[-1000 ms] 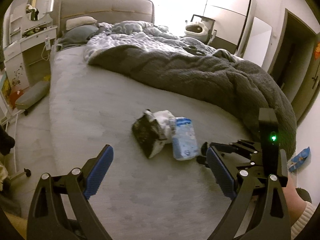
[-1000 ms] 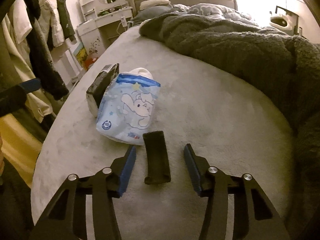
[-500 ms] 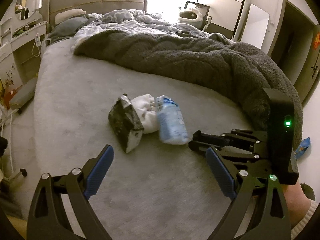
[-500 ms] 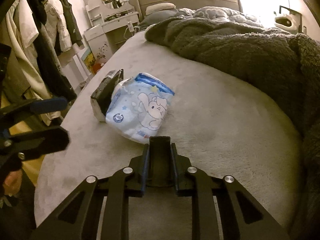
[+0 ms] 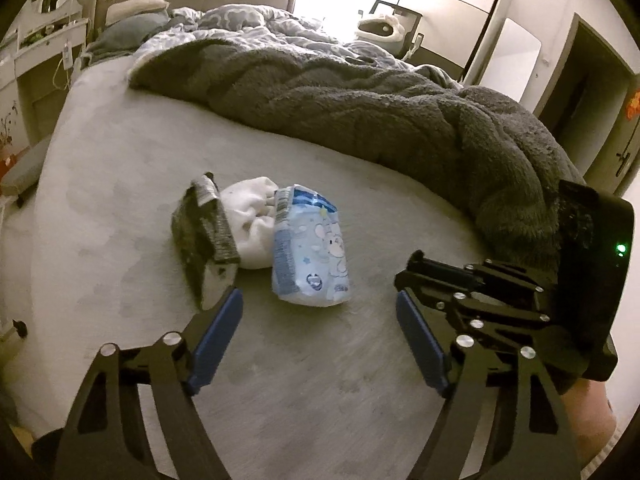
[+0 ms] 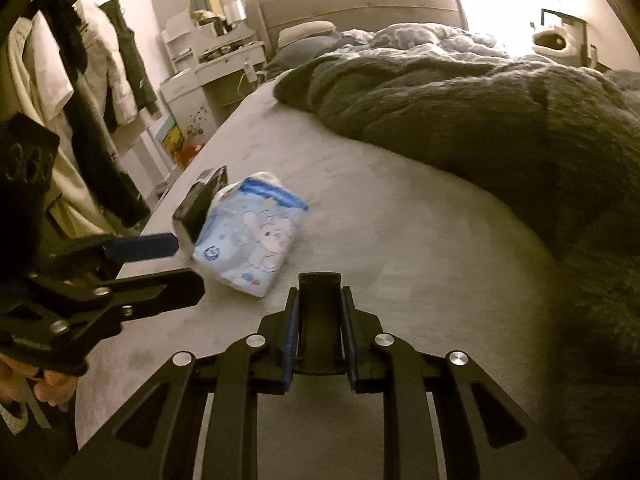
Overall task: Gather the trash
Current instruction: 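Grasp the blue-and-white wipes packet with the left gripper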
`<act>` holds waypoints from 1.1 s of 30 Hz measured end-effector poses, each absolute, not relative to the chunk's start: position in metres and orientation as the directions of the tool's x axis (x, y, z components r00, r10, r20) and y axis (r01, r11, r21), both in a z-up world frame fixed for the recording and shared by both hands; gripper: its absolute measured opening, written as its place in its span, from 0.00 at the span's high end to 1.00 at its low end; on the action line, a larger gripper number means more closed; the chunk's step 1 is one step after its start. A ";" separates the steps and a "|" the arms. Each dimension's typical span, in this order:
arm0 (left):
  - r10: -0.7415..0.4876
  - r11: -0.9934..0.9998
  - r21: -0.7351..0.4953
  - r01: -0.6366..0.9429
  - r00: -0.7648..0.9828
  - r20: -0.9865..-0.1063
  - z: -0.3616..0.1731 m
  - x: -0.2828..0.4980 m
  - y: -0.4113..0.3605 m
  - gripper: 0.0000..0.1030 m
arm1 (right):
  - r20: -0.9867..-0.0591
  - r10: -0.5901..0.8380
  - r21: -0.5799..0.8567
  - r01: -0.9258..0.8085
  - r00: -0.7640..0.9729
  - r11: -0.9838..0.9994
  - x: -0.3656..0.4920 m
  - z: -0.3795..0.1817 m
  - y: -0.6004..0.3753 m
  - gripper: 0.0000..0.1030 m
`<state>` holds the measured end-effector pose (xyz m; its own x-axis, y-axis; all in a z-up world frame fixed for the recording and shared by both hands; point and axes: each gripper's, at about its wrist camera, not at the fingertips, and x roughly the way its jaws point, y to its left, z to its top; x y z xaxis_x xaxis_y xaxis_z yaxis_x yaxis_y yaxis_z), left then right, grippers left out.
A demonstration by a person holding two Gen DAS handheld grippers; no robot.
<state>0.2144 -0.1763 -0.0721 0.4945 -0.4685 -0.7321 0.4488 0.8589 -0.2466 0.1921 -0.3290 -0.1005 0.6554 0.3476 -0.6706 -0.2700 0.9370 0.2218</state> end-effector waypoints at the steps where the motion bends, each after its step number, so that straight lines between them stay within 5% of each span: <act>1: -0.468 0.860 -0.252 0.444 0.492 -0.734 -0.074 0.215 -0.177 0.24 | -0.669 0.348 0.226 -0.266 0.657 0.937 0.192 -0.100 -0.331 0.81; 10: -0.471 0.874 -0.321 0.365 0.476 -0.743 -0.091 0.235 -0.183 0.36 | -0.665 0.353 0.244 -0.255 0.658 0.936 0.187 -0.102 -0.342 0.81; 15: -0.478 0.874 -0.349 0.338 0.469 -0.742 -0.099 0.242 -0.184 0.61 | -0.670 0.361 0.254 -0.257 0.649 0.933 0.185 -0.105 -0.346 0.81; 23: -0.477 0.873 -0.332 0.358 0.482 -0.735 -0.096 0.241 -0.191 0.86 | -0.659 0.404 0.323 -0.247 0.635 0.914 0.176 -0.109 -0.350 0.81; 33: -0.427 0.884 -0.212 0.416 0.536 -0.729 -0.076 0.215 -0.187 0.88 | -0.633 0.410 0.364 -0.216 0.657 0.906 0.165 -0.100 -0.349 0.81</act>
